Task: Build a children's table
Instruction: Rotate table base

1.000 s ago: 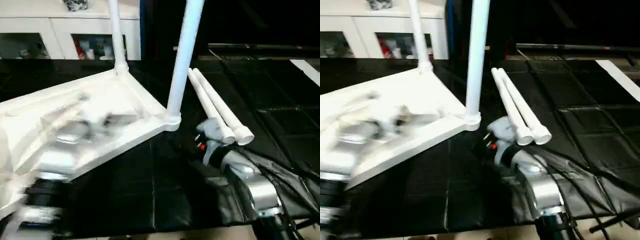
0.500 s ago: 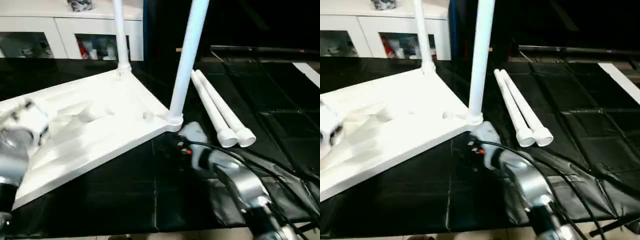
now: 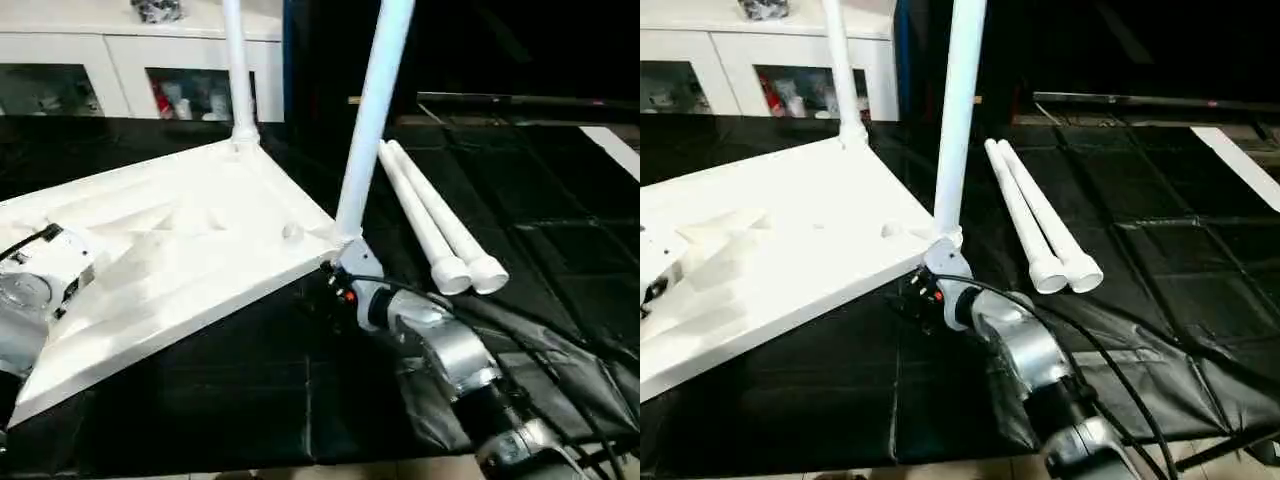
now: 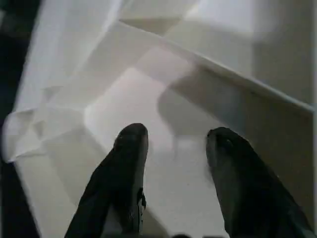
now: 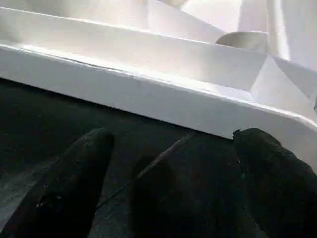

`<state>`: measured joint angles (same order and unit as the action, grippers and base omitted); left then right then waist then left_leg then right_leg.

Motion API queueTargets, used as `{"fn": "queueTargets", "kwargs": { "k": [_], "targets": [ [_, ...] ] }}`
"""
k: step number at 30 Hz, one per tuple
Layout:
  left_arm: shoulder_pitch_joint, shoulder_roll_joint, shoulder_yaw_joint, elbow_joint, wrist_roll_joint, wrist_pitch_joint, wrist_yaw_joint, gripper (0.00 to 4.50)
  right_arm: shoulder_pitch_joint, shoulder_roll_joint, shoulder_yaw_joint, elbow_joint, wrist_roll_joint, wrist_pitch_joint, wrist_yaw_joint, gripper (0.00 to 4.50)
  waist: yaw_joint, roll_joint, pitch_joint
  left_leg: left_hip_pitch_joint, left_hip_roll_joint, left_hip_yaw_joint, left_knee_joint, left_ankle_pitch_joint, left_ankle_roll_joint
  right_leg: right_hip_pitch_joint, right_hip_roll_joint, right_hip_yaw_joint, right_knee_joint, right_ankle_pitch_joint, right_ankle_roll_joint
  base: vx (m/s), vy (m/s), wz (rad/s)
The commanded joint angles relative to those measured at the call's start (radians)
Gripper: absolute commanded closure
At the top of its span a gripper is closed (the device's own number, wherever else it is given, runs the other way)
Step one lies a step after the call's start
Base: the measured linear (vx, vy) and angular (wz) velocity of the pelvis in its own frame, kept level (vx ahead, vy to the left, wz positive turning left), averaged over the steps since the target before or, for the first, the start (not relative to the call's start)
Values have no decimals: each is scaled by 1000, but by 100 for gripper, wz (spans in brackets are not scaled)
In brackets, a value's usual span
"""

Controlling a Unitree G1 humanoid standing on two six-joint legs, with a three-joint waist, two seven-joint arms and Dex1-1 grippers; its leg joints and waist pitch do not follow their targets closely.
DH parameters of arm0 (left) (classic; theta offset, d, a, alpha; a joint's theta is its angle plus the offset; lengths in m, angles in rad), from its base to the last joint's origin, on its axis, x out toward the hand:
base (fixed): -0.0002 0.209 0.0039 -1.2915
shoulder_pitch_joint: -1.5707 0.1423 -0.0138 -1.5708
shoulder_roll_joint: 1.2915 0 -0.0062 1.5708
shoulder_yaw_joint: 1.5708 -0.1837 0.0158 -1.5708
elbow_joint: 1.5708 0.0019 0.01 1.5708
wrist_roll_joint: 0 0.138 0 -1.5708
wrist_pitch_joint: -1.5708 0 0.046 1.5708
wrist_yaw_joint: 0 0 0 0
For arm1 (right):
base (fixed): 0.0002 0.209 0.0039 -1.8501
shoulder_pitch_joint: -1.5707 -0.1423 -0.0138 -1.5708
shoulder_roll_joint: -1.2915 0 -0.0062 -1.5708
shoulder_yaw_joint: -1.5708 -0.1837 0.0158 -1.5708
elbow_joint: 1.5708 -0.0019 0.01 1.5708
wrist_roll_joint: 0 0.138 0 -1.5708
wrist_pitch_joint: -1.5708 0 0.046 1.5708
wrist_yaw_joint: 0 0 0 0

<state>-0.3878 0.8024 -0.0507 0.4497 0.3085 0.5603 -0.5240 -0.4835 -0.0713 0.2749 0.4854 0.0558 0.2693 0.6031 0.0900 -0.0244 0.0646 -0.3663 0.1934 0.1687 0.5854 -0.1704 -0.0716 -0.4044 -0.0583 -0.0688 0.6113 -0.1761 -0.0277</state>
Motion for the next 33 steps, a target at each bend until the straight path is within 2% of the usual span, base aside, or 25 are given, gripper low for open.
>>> {"fn": "queueTargets", "kwargs": {
  "k": [1, 2, 3, 5, 8, 10, 11, 18, 19, 21, 24, 25, 26, 27, 30, 31, 32, 33],
  "targets": [
    [24, 3, -29, -32, -45, 19, -111, 230, -20, 5, -16, 34, -11, -7, -18, 35, 1, 28, -66, 20, 38, -19, -78, -301, -39, 37, -86, 57, -73, -250, -186, 0, 0, 0],
    [36, 4, -38, -62, -75, 29, -170, 230, -27, 11, -18, 53, -12, -6, -24, 35, 1, 29, -67, 21, 38, -19, -78, -303, -41, 38, -88, 58, -71, -251, -189, 0, 0, 0],
    [36, 4, -38, -62, -75, 29, -170, 230, -27, 11, -18, 53, -12, -6, -24, 35, 2, 29, -66, 22, 39, -18, -78, -306, -43, 36, -86, 58, -72, -247, -191, 0, 0, 0],
    [67, 14, -68, -150, -130, 55, -280, 230, -40, 17, -20, 97, -18, -11, -41, 35, 2, 27, -65, 21, 40, -19, -80, -311, -43, 38, -89, 59, -70, -254, -194, 0, 0, 0],
    [123, 55, -125, -279, -184, 55, -429, 230, -58, 25, -28, 151, -22, -22, -60, 35, 1, 28, -60, 25, 42, -19, -83, -341, -51, 32, -88, 60, -74, -292, -194, 0, 0, 0],
    [154, 77, -147, -368, -232, 67, -521, 230, -66, 31, -39, 175, -20, -32, -65, 35, -3, 26, -59, 22, 40, -20, -85, -356, -51, 36, -89, 61, -75, -320, -187, 0, 0, 0],
    [164, 83, -154, -402, -261, 67, -563, 230, -70, 35, -46, 181, -17, -34, -70, 35, -3, 26, -57, 25, 39, -19, -85, -369, -52, 34, -89, 61, -78, -346, -179, 0, 0, 0],
    [172, 65, -159, -504, -365, 81, -664, 230, -89, 44, -51, 205, -14, -61, -75, 35, -6, 25, -56, 30, 35, -18, -83, -385, -52, 32, -87, 61, -85, -418, -158, 0, 0, 0],
    [150, 35, -168, -496, -364, 90, -656, 230, -99, 48, -54, 216, -14, -71, -79, 35, -7, 23, -55, 31, 35, -17, -83, -378, -53, 31, -84, 61, -86, -424, -154, 0, 0, 0],
    [121, 8, -187, -479, -344, 99, -640, 230, -109, 53, -66, 226, -16, -83, -88, 35, -5, 27, -56, 35, 35, -17, -81, -386, -59, 27, -83, 60, -88, -426, -153, 0, 0, 0],
    [69, -46, -210, -412, -306, 90, -598, 230, -120, 59, -84, 237, -16, -106, -96, 35, -6, 25, -57, 34, 31, -16, -80, -392, -58, 31, -82, 59, -88, -431, -143, 0, 0, 0],
    [66, -50, -211, -407, -306, 89, -596, 230, -120, 59, -84, 237, -15, -107, -96, 35, -6, 24, -57, 31, 32, -18, -81, -389, -58, 34, -84, 59, -88, -437, -141, 0, 0, 0],
    [30, -90, -214, -355, -293, 68, -556, 230, -126, 59, -89, 241, -17, -116, -100, 35, -9, 26, -57, 25, 30, -19, -82, -380, -54, 37, -82, 57, -89, -445, -134, 0, 0, 0],
    [11, -111, -214, -328, -286, 54, -533, 230, -129, 59, -91, 243, -18, -120, -104, 35, -6, 25, -59, 33, 31, -18, -79, -383, -55, 32, -83, 57, -92, -452, -130, 0, 0, 0],
    [-75, -195, -198, -177, -245, 16, -396, 230, -143, 58, -110, 250, -14, -137, -129, 35, -2, 25, -59, 40, 28, -15, -75, -386, -52, 28, -82, 57, -97, -464, -123, 0, 0, 0],
    [-104, -215, -197, -124, -226, -8, -347, 230, -149, 56, -119, 251, -12, -144, -144, 35, -6, 22, -59, 26, 26, -21, -79, -377, -49, 40, -83, 51, -98, -495, -102, 0, 0, 0],
    [-134, -237, -194, -70, -214, -27, -306, 230, -156, 53, -129, 255, -11, -154, -156, 35, -4, 25, -62, 26, 26, -22, -78, -373, -48, 40, -84, 50, -100, -499, -95, 0, 0, 0],
    [-157, -254, -191, -27, -205, -49, -275, 230, -161, 50, -137, 256, -11, -162, -165, 35, -6, 22, -62, 26, 26, -22, -78, -369, -48, 40, -84, 50, -100, -497, -92, 0, 0, 0]
  ]
}}
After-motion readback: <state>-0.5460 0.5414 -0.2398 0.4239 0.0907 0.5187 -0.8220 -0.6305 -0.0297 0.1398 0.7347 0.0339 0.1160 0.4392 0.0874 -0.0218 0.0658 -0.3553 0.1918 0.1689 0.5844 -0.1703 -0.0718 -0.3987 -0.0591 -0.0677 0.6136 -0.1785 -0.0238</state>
